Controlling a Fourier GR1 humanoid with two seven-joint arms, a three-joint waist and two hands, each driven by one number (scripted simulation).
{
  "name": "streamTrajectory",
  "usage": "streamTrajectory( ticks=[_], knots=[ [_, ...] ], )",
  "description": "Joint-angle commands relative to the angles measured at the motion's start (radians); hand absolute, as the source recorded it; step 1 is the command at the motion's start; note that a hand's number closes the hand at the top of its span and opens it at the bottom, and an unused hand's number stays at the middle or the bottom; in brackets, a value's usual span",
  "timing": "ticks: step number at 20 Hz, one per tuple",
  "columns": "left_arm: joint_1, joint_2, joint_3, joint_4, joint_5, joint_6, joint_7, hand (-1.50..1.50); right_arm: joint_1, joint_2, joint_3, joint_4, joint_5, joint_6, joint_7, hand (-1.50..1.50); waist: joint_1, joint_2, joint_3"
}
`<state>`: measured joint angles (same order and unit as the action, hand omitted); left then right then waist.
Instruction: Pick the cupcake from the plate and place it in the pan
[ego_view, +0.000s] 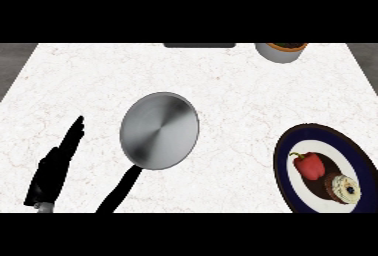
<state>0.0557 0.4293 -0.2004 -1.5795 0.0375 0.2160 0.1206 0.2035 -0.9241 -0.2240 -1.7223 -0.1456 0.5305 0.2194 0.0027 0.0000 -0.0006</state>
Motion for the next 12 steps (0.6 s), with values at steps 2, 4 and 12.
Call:
streamTrajectory(
  ticks=[2,4,12],
  knots=[
    [-0.069,-0.029,0.005,0.013,-0.016,-0.006,0.058,0.00,-0.021,-0.048,0.026,-0.068,0.015,0.089,0.135,-1.50,-0.007,0.000,0.000],
    [-0.022,-0.060,-0.011,0.042,-0.058,0.018,-0.013,0.00,-0.057,0.005,0.096,-0.057,0.083,0.074,0.166,-1.50,0.000,0.001,0.000],
    [-0.008,-0.093,0.027,0.018,-0.090,-0.024,0.013,0.00,-0.127,0.103,0.079,-0.105,0.088,0.181,0.325,-1.50,-0.002,0.000,0.000]
  ],
)
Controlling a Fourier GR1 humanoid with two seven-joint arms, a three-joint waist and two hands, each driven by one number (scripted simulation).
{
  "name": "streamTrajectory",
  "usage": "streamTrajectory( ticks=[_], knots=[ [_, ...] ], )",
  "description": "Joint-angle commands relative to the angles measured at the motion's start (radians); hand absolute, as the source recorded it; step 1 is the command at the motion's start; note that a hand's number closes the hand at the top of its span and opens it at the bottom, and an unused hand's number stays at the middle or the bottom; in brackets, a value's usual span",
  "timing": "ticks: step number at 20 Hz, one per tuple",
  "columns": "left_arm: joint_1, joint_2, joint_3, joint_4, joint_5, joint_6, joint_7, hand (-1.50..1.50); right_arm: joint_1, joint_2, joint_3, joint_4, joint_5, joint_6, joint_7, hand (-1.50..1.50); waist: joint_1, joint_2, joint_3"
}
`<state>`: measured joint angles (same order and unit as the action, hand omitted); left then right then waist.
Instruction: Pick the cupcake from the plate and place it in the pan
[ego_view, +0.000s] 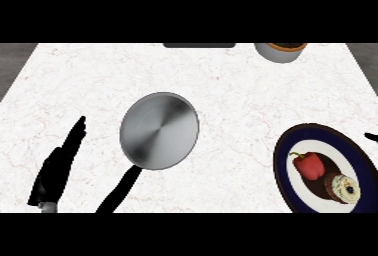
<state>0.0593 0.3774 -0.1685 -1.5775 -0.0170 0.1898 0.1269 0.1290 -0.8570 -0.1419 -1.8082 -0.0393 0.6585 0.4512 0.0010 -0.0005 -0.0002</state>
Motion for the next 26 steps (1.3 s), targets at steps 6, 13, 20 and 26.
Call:
streamTrajectory(
  ticks=[6,13,20,26],
  knots=[
    [0.060,-0.033,0.026,-0.039,-0.040,-0.027,-0.016,0.00,0.030,0.083,0.012,-0.017,0.152,0.077,0.051,-1.50,-0.001,-0.001,0.000],
    [0.009,-0.036,0.088,-0.064,-0.049,-0.087,0.050,0.00,-0.046,0.199,0.023,0.002,0.241,0.097,0.131,-1.50,0.000,0.000,0.000],
    [-0.013,-0.123,0.057,-0.027,-0.139,-0.054,0.044,0.00,0.006,0.257,0.041,0.040,0.375,0.114,0.024,-1.50,-0.004,0.000,0.000],
    [0.018,-0.128,0.114,-0.004,-0.101,-0.122,-0.004,0.00,-0.004,0.318,0.046,0.027,0.443,0.132,0.040,-1.50,-0.003,0.000,0.000]
  ],
)
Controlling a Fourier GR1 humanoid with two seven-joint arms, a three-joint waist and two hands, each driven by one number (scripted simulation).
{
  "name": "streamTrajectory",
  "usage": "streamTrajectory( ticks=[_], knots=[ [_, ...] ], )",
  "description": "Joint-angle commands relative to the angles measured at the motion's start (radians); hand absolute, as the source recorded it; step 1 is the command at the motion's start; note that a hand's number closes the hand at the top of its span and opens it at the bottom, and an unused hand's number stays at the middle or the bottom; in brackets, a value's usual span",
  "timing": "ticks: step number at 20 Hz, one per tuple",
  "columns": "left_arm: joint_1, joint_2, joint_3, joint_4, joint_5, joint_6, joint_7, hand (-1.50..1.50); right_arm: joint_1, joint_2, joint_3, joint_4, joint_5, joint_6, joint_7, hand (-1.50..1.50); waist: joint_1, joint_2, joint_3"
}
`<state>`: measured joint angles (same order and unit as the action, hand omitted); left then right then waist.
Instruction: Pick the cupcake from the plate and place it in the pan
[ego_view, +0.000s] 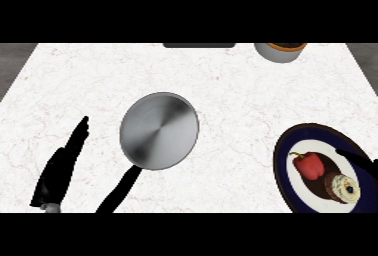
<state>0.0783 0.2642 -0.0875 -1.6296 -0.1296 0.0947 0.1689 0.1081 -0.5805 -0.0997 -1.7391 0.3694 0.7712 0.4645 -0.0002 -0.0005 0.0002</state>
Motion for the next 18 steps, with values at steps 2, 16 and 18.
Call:
streamTrajectory(
  ticks=[2,16,18],
  knots=[
    [-0.045,0.024,0.063,-0.025,0.022,-0.055,0.063,0.00,-0.002,0.020,0.022,0.119,0.135,-0.063,-0.143,-1.50,0.001,0.000,0.000],
    [0.097,-0.022,0.099,-0.050,-0.006,-0.103,-0.065,0.00,-0.014,0.145,-0.041,0.159,0.149,-0.086,-0.207,1.50,0.002,-0.001,0.000],
    [0.049,-0.045,0.069,-0.087,-0.045,-0.090,0.038,0.00,0.011,0.142,-0.053,0.144,0.127,-0.039,-0.219,1.50,-0.001,-0.001,0.000]
  ],
)
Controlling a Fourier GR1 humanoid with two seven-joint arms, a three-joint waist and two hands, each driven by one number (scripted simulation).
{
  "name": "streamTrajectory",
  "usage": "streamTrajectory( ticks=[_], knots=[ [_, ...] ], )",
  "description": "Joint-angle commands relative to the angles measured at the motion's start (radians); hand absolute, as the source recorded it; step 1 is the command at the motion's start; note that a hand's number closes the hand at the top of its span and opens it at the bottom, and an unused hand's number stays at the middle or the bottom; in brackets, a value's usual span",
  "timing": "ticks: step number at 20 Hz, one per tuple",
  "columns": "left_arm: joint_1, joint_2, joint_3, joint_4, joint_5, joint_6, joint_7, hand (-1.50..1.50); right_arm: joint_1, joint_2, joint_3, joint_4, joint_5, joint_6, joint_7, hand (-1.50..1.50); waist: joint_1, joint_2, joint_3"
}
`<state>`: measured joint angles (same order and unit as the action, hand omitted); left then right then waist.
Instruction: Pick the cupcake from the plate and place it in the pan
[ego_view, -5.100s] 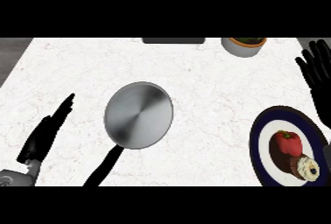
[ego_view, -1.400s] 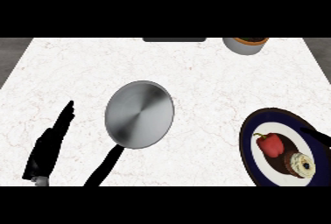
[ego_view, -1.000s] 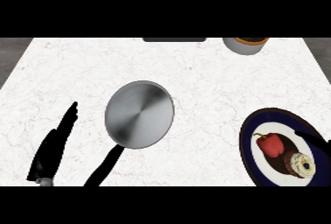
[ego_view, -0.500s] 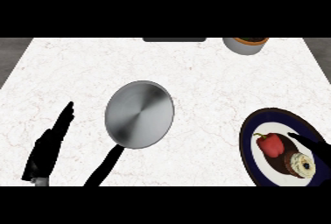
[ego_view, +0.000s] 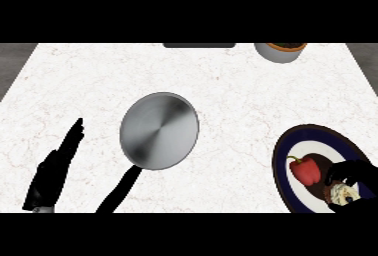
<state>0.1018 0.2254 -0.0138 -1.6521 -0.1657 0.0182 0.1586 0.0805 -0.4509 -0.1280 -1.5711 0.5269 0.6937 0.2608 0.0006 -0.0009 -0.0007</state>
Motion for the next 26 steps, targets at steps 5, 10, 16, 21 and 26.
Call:
streamTrajectory(
  ticks=[5,10,16,21,26],
  knots=[
    [-0.060,-0.001,0.037,0.023,-0.022,-0.030,0.008,0.00,0.027,0.081,-0.025,-0.075,-0.029,0.033,0.041,1.50,-0.003,0.000,0.000],
    [-0.039,-0.018,0.032,0.034,-0.015,-0.022,0.007,0.00,0.128,0.225,0.096,-0.248,0.187,-0.185,0.231,1.50,-0.016,-0.004,-0.001],
    [-0.006,-0.027,0.018,0.029,-0.025,-0.018,-0.011,0.00,0.138,0.345,0.305,-0.441,0.541,-0.366,0.540,1.50,-0.012,-0.009,-0.003],
    [-0.031,-0.016,0.022,0.030,-0.020,-0.033,0.007,0.00,-0.027,0.299,0.430,-0.570,0.765,-0.477,0.525,1.50,0.004,-0.008,-0.002],
    [-0.031,-0.025,0.019,0.028,-0.014,-0.041,0.002,0.00,-0.208,0.396,0.649,-0.576,0.943,-0.412,0.628,1.50,0.012,-0.001,-0.001]
  ],
)
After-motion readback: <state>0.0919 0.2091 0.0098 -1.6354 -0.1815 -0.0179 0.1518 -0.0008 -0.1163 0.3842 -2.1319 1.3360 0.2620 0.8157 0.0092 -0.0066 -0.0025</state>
